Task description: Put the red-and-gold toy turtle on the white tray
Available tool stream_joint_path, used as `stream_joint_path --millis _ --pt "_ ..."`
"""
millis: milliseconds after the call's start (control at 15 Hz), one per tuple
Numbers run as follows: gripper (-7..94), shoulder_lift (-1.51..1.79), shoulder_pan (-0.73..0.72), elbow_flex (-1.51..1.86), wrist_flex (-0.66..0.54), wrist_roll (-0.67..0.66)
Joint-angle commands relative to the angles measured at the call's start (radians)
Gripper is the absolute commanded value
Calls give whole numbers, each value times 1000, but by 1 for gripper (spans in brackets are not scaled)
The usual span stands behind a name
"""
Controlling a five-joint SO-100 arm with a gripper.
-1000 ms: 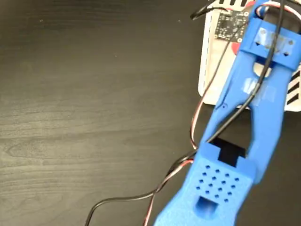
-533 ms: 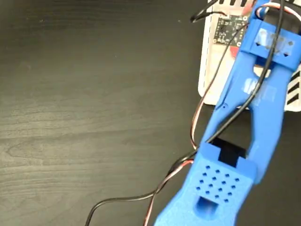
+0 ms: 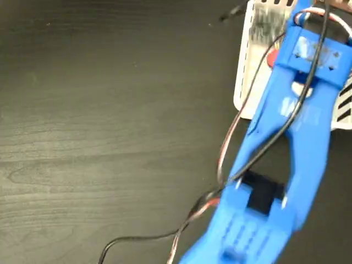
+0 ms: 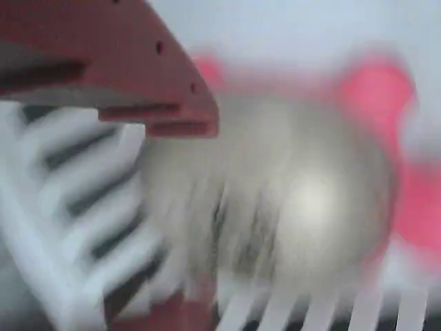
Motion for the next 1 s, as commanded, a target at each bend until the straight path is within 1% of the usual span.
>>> stream_joint_path --millis 0,133,200,267,467,600,667,800,867,933 --pt "0 407 -54 207 -144 61" --pt "0 680 -160 526 -287 140" --pt "0 779 -224 634 -299 186" --pt "0 890 -290 779 -362 206" --pt "0 1190 -437 1243 -606 210" --pt "0 1405 -502 1552 -726 195" --pt "0 1517 -522 1692 -747 193" --pt "0 1733 -543 1914 -687 190" --pt "0 1829 -543 1985 -640 183" --pt "0 1916 -543 2022 -557 187"
